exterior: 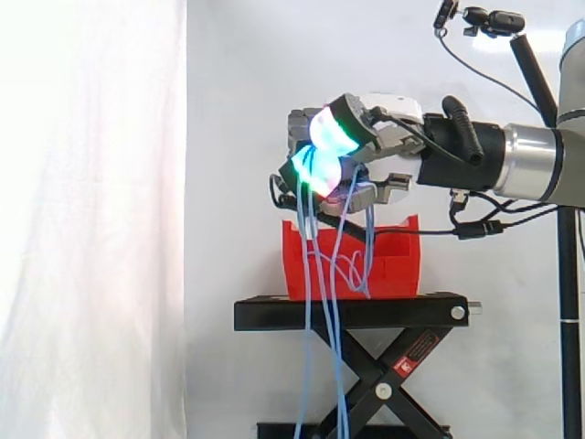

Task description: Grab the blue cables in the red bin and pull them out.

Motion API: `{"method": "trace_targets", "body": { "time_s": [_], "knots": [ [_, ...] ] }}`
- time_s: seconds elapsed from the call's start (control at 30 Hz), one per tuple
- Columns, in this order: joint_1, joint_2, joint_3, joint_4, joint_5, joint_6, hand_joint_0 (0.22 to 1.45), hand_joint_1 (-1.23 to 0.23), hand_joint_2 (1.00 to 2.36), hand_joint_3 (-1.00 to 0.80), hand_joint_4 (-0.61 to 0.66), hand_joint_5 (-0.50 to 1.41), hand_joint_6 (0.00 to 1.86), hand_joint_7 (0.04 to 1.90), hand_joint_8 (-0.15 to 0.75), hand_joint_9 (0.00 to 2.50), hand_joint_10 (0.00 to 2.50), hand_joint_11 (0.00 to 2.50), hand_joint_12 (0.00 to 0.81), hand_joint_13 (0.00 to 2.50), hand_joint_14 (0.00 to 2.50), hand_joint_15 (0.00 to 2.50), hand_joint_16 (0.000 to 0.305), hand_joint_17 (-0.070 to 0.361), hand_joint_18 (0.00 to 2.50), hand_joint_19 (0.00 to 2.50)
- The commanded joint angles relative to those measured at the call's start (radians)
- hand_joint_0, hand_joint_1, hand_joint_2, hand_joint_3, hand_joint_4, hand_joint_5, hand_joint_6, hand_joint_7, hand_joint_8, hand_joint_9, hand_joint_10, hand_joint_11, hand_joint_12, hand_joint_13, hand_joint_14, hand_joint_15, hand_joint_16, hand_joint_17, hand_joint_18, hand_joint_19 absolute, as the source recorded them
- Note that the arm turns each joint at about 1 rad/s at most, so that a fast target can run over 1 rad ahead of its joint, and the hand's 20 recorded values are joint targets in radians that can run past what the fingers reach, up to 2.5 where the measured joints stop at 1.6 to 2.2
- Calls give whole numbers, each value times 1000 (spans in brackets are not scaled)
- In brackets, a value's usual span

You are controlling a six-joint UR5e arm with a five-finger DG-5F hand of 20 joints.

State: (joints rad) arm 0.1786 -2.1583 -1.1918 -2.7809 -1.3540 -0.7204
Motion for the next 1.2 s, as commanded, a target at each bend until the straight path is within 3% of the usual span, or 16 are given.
{"method": "trace_targets", "body": {
  "time_s": [0.0,0.27,0.33,0.5,0.6,0.73,0.97,1.17],
  "knots": [
    [1,0,-2,-20,-1,-11,898,-745,1000,-1000,-97,434,1457,401,188,666,2500,1314,267,1265,832,1488,44,98,883,822],
    [1,0,-2,-69,3,31,895,-744,1000,-1000,-100,435,1443,399,189,669,2500,1295,275,1266,828,1498,43,98,884,815],
    [1,0,-12,-103,3,82,896,-744,1000,-1000,-104,435,1441,402,188,676,2500,1277,268,1269,864,1490,43,97,891,812],
    [9,0,-72,-112,3,197,900,-743,1000,-1000,-101,439,1435,402,190,681,2500,1303,264,1259,1269,1354,42,95,947,842],
    [10,0,-78,-114,4,218,903,-743,1000,-1000,-102,444,1437,399,189,697,2500,1289,272,1225,1654,1223,42,95,974,857],
    [12,0,-78,-131,4,224,906,-743,1000,-1000,-95,448,1433,406,191,714,2500,1357,276,1192,1793,1249,42,94,997,869],
    [15,0,-78,-132,4,223,901,-736,1000,-1000,-94,450,1410,404,195,714,2500,1388,275,1160,1814,1227,42,96,992,871],
    [16,0,-80,-134,4,221,836,-697,1000,-1000,-90,438,1363,411,190,690,2500,1352,282,1183,1561,1294,44,99,949,858]
  ]
}}
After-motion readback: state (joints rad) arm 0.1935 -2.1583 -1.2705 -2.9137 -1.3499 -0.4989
